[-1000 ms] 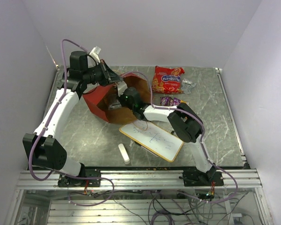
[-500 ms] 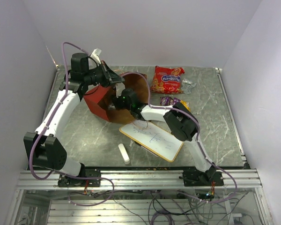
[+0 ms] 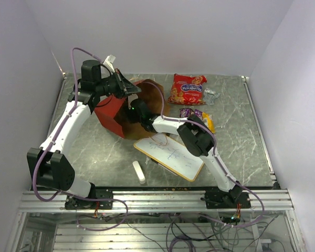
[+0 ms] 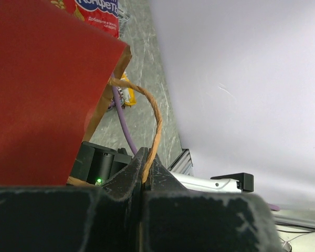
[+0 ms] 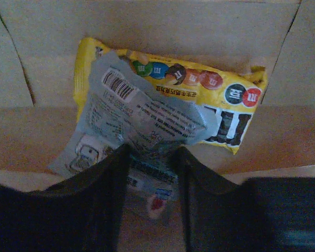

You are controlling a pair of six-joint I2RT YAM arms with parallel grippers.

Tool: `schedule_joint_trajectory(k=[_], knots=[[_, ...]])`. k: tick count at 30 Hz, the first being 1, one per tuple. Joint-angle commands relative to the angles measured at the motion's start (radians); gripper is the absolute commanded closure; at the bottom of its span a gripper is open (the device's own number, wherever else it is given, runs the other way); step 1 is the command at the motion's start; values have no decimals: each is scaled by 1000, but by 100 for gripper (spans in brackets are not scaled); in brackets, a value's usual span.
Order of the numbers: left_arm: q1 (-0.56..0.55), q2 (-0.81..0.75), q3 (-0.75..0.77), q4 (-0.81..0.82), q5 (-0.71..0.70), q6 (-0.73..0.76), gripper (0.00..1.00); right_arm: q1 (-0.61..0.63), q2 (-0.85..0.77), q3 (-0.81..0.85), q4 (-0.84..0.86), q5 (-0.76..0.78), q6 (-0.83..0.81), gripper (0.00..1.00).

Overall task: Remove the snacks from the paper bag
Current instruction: Take out the snack from the paper bag.

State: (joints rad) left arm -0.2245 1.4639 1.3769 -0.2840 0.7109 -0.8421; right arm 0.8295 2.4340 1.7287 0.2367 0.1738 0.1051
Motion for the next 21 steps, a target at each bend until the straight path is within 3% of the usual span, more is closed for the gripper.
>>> schedule_joint_trajectory(k=[1,6,8,12,21], knots=[[-9,-21,15,-33,-4,40,93,-2,49,37,-80,30,16,67],[-5,-32,4,-85,-56,60,93,-5,27,61,-77,32,-25,94],[4,-26,28,-146,-87,88,93,-7,8,55,-64,16,-34,100],[32,-12,80,-228,-108,142,93,-5,-41,36,-42,-9,-52,100],[47,-14,82,-198,-93,126,93,-5,-198,-91,-31,-16,-115,100]])
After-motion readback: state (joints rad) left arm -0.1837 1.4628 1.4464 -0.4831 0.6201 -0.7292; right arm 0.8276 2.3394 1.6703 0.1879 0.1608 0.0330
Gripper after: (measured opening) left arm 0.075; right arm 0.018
